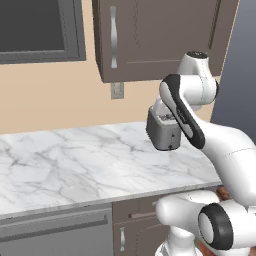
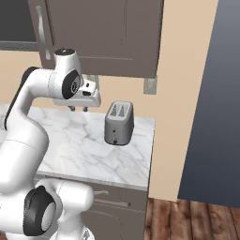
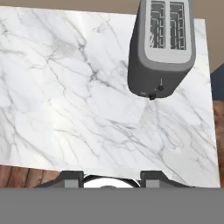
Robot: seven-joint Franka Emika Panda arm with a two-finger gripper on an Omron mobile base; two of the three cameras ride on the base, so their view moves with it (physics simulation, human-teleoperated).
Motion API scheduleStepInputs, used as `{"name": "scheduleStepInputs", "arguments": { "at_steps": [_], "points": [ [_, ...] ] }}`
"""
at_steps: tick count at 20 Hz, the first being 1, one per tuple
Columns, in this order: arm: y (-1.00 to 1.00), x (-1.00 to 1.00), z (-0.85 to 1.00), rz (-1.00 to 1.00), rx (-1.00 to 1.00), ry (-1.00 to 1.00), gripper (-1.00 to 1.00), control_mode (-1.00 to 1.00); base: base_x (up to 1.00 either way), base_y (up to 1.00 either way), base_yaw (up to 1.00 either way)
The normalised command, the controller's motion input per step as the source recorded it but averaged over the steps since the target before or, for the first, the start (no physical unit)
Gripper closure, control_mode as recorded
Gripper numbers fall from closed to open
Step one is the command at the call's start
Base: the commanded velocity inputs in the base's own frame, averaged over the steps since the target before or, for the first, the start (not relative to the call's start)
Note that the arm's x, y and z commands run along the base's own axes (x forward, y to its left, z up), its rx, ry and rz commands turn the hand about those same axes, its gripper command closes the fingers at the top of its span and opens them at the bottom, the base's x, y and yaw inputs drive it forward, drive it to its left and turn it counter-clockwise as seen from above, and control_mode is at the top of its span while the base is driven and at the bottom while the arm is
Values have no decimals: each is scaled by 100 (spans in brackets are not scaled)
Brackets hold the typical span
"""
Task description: Get the candle and the liquor from the cabinet and move them to the dining counter.
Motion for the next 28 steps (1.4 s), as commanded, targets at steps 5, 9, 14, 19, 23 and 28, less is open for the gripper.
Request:
{"name": "scheduleStepInputs", "arguments": {
  "at_steps": [5,9,14,19,23,28],
  "points": [
    [14,-10,7,0,-3,-9,-100,-100,0,0,0],
    [60,-42,46,0,-10,-32,-100,-100,0,0,0],
    [48,-59,58,4,-6,-45,-100,-100,0,0,0],
    [45,-14,66,0,-1,-38,-100,-100,0,0,0],
    [18,-1,58,0,8,-40,-100,-100,0,0,0],
    [14,0,54,0,17,-41,-100,-100,0,0,0]
  ]
}}
